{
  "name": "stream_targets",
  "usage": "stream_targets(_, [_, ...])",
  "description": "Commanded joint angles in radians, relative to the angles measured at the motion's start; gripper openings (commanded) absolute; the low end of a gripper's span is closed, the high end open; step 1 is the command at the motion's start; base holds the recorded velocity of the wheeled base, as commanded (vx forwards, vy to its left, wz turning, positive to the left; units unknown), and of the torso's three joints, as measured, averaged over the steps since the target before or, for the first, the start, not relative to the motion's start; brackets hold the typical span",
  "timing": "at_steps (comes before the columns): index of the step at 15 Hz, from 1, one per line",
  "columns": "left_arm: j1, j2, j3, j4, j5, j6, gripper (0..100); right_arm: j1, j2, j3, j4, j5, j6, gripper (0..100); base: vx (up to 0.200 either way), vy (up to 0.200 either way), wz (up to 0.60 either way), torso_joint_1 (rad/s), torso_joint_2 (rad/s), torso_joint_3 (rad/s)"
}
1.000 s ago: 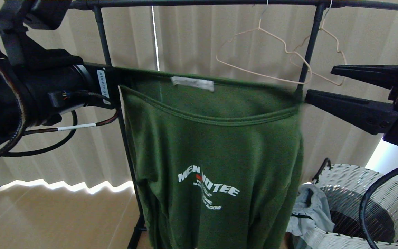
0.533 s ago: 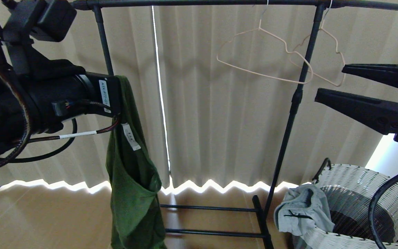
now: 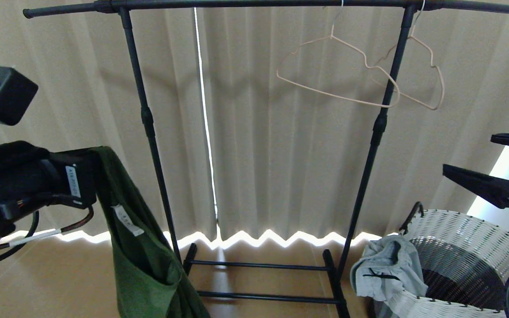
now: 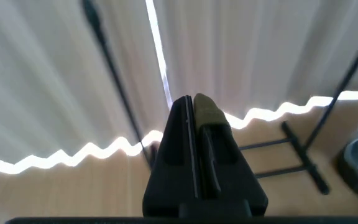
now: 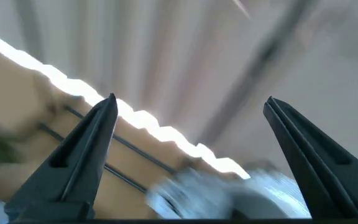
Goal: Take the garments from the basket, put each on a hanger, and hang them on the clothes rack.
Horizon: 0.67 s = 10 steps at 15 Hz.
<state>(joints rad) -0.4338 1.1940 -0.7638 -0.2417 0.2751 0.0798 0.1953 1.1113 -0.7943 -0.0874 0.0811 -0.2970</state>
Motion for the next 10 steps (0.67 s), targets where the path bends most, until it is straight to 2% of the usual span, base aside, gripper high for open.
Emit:
stream_targets(1, [0.023, -0.063, 0.058, -0.001, -0.001, 0.000, 0, -0.073, -0.036, 0.052, -0.018, -0.001, -0.036, 100, 0.000, 0.000, 0.00, 0.000, 0.00, 0.000])
stream_targets(5, [0.027, -0.090, 0.055, 0.001, 0.001, 0.002, 0, -0.120, -0.030, 0.101, -0.130, -0.012, -0.039, 100, 0.000, 0.000, 0.00, 0.000, 0.00, 0.000])
stream_targets(8, [0.047, -0.114, 0.060, 0.005, 0.001, 0.003, 0, -0.140, -0.028, 0.148, -0.147, -0.101, -0.054, 100, 0.000, 0.000, 0.00, 0.000, 0.00, 0.000])
stream_targets(10, [0.063, -0.117, 0.064, 0.007, 0.001, 0.003, 0, -0.142, -0.028, 0.148, -0.147, -0.112, -0.065, 100, 0.000, 0.000, 0.00, 0.000, 0.00, 0.000])
